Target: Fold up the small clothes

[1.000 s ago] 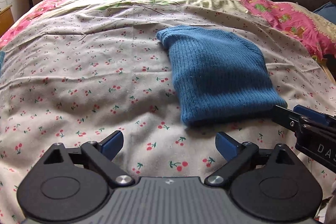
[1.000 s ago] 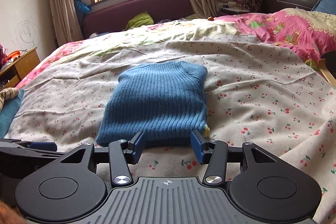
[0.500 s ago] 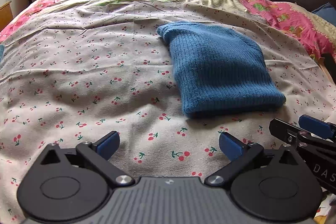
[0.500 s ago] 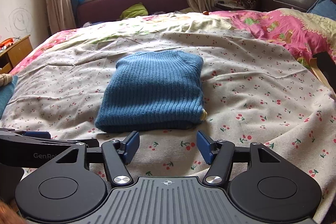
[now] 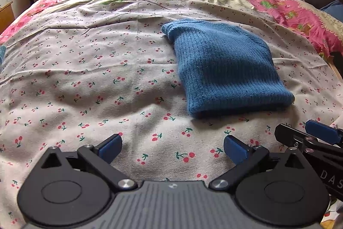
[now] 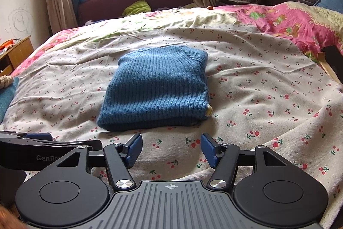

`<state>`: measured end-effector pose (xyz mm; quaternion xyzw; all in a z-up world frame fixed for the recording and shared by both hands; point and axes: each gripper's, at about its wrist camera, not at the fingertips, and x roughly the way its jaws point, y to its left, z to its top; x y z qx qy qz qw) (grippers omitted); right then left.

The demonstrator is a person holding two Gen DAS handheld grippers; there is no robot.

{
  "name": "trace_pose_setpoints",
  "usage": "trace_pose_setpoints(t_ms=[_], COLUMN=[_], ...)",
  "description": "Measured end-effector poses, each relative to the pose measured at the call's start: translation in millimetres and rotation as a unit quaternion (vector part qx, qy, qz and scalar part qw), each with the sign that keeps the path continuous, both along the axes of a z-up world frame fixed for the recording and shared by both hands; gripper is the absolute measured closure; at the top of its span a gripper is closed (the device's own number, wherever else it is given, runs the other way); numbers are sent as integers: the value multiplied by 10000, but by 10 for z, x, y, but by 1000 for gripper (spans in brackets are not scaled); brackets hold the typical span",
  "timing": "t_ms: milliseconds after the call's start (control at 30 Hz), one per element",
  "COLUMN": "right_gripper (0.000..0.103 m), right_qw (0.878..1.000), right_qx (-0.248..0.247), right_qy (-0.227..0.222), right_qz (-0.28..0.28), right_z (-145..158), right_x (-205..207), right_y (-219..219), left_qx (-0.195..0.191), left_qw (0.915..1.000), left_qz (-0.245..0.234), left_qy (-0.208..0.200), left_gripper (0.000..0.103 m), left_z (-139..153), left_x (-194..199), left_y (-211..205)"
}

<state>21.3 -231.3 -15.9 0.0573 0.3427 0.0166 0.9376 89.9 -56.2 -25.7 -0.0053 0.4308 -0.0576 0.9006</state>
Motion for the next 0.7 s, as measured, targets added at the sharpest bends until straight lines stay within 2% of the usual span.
trace_pose_setpoints(t_ms=[700], right_gripper=[43], right_qw=[9998], right_qx=[118], right_qy=[156], right_qz=[-25], right_z=[-27], right_x=[10], right_y=[-12], left_qx=[137], left_qw=[9998], left_qz=[-17], left_qy=[107], left_gripper=[0], left_z=[-9], left_x=[15], left_y=[-38])
